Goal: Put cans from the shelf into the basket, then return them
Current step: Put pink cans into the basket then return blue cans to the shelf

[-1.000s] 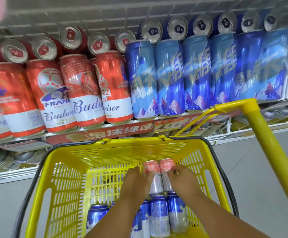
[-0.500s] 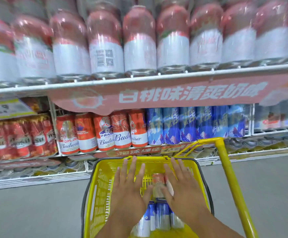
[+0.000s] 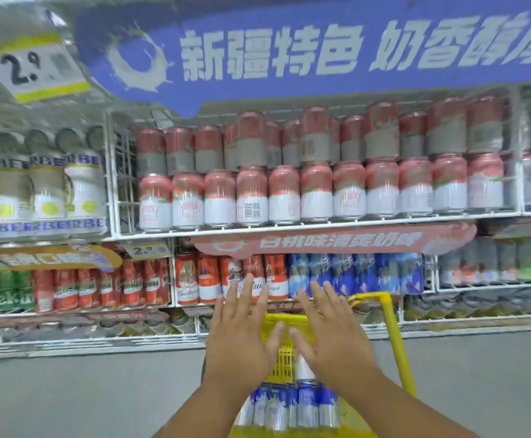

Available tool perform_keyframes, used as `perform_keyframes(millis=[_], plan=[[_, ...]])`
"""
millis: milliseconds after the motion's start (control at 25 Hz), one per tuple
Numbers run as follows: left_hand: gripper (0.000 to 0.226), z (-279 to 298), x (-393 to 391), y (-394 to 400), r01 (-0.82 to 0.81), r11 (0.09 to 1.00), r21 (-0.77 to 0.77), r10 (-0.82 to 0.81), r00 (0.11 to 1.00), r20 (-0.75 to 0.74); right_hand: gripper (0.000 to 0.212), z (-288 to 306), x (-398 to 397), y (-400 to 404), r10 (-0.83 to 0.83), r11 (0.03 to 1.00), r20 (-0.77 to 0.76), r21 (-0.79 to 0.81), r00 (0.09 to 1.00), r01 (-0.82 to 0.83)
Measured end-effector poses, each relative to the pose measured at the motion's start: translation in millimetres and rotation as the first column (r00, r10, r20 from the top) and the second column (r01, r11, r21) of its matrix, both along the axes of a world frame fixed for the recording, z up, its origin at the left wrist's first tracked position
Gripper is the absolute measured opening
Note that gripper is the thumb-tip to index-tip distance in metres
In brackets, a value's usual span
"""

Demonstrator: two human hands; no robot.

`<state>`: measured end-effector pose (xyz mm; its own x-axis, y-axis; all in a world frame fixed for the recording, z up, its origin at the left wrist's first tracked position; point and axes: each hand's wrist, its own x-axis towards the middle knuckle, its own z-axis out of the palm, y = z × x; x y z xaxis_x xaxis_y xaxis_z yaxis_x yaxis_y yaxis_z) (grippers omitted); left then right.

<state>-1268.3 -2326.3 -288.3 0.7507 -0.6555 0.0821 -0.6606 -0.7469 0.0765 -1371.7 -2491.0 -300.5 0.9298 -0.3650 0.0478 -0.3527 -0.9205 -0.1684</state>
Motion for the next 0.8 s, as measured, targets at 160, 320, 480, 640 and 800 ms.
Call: perform_keyframes(millis=[160,320,480,640,800], plan=[[0.074,65.2,-1.9,4.6,-0.038,0.998,-0.042,0.038,0.999,0.019,0.074,60.5,2.6,4.4,-0.011,1.000,0.058,-0.006,0.998,0.011],[0.075,135.5,3.1,16.3,-0.064,0.994,-0.085,0.069,0.996,0.054,0.082,135.4,4.9,5.9,0.033,0.999,0.110,-0.021,0.993,-0.031],[0.076,204.7,9.2,19.9,-0.074,0.991,-0.115,0.088,0.988,0.127,0.081,203.9,7.4,10.1,0.055,0.998,0.214,-0.032,0.975,-0.050],[0.078,264.5,9.7,16.0,-0.078,0.979,-0.187,0.107,0.983,0.149,0.080,257.1,12.7,9.9,0.100,0.993,0.243,-0.080,0.965,-0.083],[0.080,316.3,14.3,9.0,-0.108,0.963,-0.247,0.147,0.978,0.147,0.082,314.6,21.8,-1.4,0.148,0.986,0.281,-0.112,0.948,-0.121]])
